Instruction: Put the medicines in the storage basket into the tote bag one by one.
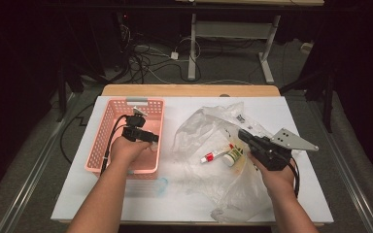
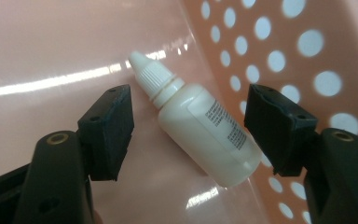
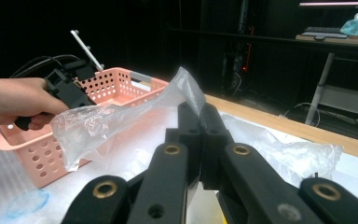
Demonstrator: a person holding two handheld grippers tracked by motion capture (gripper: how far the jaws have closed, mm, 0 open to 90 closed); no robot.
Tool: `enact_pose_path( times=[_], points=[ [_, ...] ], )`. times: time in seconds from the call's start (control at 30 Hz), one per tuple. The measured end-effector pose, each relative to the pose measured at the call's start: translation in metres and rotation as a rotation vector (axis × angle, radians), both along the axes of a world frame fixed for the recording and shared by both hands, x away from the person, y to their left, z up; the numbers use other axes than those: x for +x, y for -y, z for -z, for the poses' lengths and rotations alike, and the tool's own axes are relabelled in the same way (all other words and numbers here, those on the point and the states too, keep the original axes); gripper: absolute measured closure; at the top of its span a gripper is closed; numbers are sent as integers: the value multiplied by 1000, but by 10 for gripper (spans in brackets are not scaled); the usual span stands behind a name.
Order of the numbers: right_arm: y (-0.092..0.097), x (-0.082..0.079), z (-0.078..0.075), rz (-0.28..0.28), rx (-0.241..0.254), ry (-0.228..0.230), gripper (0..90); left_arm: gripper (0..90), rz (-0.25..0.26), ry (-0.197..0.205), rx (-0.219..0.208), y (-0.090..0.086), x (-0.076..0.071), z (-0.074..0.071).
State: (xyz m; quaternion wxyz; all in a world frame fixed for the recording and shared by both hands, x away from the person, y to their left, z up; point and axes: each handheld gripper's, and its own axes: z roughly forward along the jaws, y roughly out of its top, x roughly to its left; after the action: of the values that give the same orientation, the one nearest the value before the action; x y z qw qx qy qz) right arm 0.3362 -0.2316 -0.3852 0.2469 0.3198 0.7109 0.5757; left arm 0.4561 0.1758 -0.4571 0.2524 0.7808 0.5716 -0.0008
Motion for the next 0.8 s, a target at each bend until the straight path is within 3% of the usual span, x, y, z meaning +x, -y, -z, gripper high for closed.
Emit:
enact_pose_path(
  times=[0.1,0.23,0.5,0.8],
  points=[
    [0,0,0,4,-2,1,900,373,-2,-28,13,3,1,2],
    [0,0,0,3,-2,-1,900,436,5,-48,61,9,2,3],
    [0,0,0,3,0,3,900,542,14,-54,128,13,1,2],
    [-1,-1,0,2,-4,3,900,572,32,-42,151,15,-1,2]
  ],
)
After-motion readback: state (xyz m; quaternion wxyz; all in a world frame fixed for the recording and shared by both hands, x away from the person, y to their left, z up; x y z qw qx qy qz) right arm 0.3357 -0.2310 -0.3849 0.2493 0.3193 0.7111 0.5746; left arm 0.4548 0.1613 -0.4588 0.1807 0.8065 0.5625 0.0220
